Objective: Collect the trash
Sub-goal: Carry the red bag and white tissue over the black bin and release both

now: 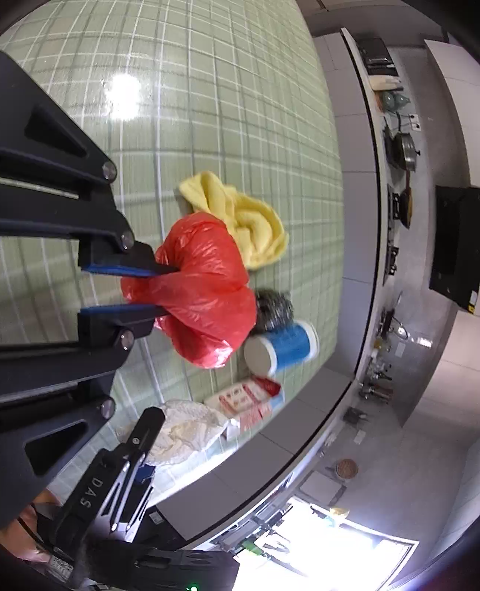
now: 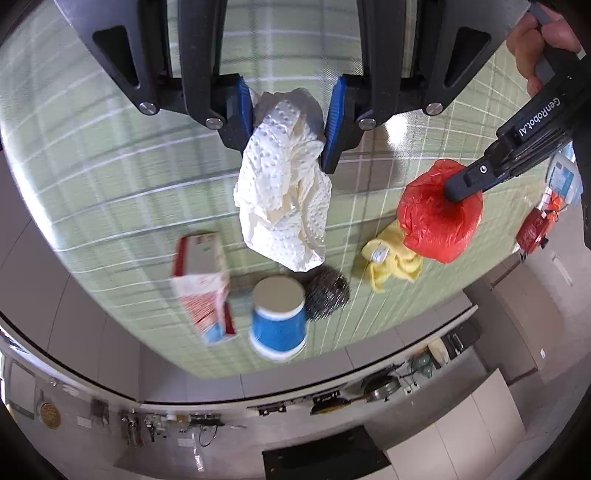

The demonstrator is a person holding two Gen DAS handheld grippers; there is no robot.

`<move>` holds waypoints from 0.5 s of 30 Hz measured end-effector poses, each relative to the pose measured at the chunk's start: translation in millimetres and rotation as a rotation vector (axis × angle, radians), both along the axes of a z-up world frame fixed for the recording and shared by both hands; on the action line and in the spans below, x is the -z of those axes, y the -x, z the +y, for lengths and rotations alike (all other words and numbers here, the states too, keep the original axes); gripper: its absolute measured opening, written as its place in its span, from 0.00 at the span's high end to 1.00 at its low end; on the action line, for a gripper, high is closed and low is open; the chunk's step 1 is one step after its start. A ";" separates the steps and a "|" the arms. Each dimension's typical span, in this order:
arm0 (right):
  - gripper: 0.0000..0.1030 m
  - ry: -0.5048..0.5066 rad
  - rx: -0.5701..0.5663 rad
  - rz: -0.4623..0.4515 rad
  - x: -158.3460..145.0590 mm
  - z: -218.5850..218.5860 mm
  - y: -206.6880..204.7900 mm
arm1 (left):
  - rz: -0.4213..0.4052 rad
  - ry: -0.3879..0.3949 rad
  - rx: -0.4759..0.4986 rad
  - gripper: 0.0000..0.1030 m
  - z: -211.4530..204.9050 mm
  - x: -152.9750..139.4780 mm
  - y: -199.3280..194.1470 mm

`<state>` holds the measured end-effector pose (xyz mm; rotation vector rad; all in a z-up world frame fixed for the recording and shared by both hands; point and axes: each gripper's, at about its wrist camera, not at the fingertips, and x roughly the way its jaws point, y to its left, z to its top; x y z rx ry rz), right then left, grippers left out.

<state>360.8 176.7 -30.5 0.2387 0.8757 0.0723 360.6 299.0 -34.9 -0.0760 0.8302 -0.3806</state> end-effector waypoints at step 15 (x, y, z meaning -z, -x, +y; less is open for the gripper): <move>0.65 -0.076 0.091 -0.088 -23.3 -175.6 68.2 | -0.041 0.008 0.061 0.88 -157.2 -15.9 45.3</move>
